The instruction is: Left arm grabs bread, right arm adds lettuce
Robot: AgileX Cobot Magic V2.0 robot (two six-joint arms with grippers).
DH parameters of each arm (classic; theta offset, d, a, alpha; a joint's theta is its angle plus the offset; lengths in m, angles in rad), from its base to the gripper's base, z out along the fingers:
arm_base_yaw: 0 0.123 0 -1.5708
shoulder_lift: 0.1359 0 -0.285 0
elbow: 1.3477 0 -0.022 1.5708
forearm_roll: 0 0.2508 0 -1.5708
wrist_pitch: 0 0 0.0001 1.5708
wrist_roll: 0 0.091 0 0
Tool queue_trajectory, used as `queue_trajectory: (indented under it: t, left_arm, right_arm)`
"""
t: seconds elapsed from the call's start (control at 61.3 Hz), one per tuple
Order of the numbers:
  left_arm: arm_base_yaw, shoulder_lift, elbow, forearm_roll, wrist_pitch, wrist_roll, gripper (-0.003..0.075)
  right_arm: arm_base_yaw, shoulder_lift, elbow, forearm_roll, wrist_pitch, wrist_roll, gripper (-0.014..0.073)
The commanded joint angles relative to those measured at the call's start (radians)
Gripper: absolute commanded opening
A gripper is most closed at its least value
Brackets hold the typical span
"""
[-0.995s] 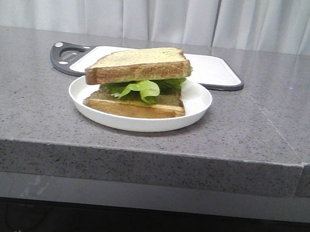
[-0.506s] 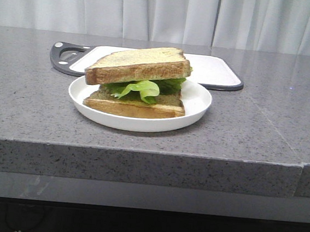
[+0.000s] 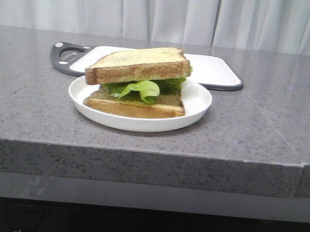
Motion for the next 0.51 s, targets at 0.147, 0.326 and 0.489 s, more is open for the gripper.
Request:
queue_trajectory:
  t: [0.147, 0.326, 0.489]
  left_arm:
    - [0.001, -0.019, 0.032, -0.012, -0.208, -0.001, -0.002]
    - [0.001, -0.019, 0.032, -0.012, -0.243, -0.001, -0.002]
    - [0.001, -0.019, 0.032, -0.012, -0.243, -0.001, -0.002]
  right_arm:
    - [0.001, 0.004, -0.025, -0.014, -0.06, -0.001, -0.0118]
    - [0.001, 0.004, -0.025, -0.014, -0.06, -0.001, -0.0118]
    - [0.001, 0.004, -0.025, -0.014, -0.06, -0.001, -0.0118]
